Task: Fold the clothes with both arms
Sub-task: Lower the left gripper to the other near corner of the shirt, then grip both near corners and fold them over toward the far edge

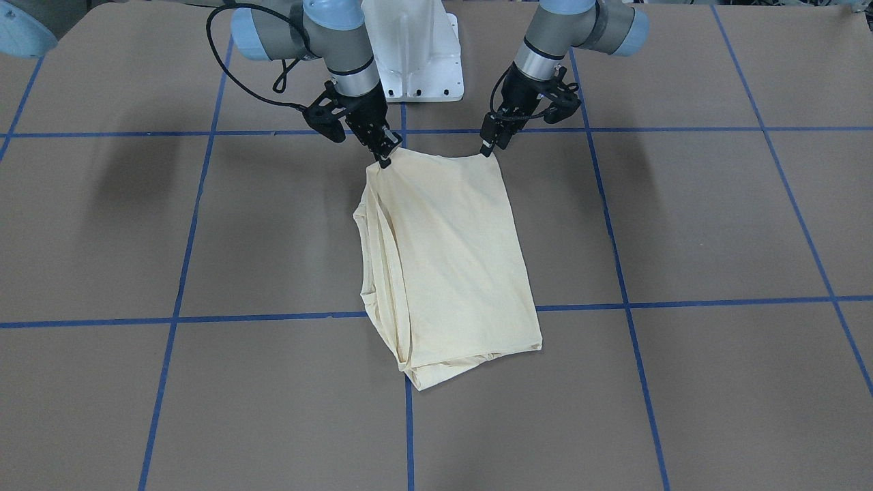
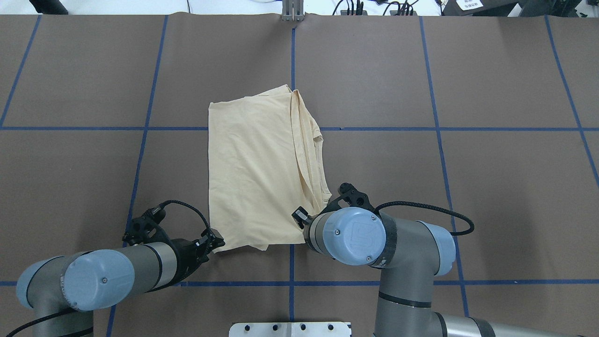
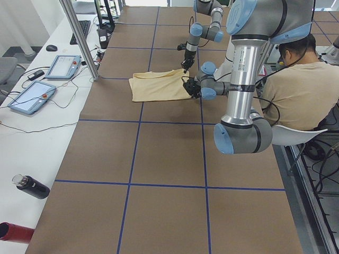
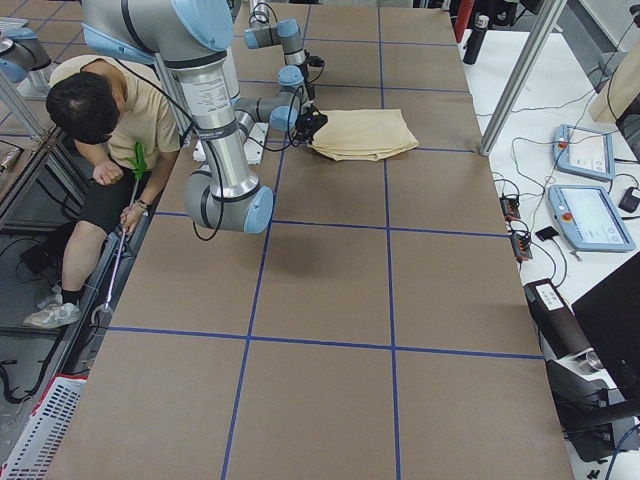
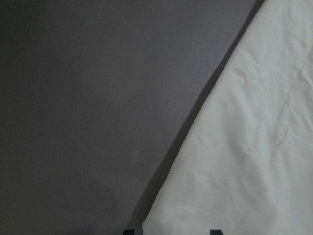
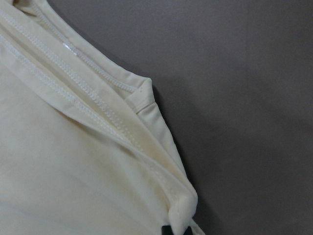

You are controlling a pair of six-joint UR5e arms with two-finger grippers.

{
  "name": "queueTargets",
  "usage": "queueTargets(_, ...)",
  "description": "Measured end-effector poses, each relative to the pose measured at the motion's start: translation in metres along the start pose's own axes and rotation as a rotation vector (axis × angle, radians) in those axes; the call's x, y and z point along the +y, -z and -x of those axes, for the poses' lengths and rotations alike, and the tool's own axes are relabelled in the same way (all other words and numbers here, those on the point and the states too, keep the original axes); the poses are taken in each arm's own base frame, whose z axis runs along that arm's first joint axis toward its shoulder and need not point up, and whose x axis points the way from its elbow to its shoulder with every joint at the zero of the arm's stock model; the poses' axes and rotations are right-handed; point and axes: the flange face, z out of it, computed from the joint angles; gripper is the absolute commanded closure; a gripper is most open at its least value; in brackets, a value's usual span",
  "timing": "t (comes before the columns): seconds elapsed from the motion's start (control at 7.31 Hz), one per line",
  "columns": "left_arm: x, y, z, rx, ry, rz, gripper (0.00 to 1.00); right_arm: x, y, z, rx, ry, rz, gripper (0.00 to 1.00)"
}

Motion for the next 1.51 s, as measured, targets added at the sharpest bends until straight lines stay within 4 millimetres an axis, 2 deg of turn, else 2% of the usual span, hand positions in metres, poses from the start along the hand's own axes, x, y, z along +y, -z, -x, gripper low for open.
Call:
queueTargets(0.27, 0.0036, -0.004, 0.003, -0.009, -0.004, 0.003, 0.51, -0.0001, -0.0003, -0.0004, 0.001, 0.0, 0.0, 1.0)
queueTargets(0.55, 0.0042, -0.0071, 0.0038, -0.014, -0.005, 0.002, 0.52, -0.0001, -0.0004, -0.0007, 0.001, 0.0, 0.0, 1.0)
queueTargets(0.68, 0.0048, -0.0085, 0.0035, -0.015, -0.006, 0.002, 0.62, -0.0001, -0.0003, -0.0006, 0.001, 0.0, 0.0, 1.0)
queueTargets(0.96, 0.0051, -0.0095, 0.0034, -0.016, -0.006, 0.002, 1.0, -0.0001, -0.0003, -0.0005, 0.0, 0.0, 0.001, 1.0)
queueTargets(1.51, 0.0064, -0.0037, 0.0009, -0.008, -0.007, 0.01, 1.0, -0.0005, 0.0004, -0.0001, -0.001, -0.001, 0.0, 1.0)
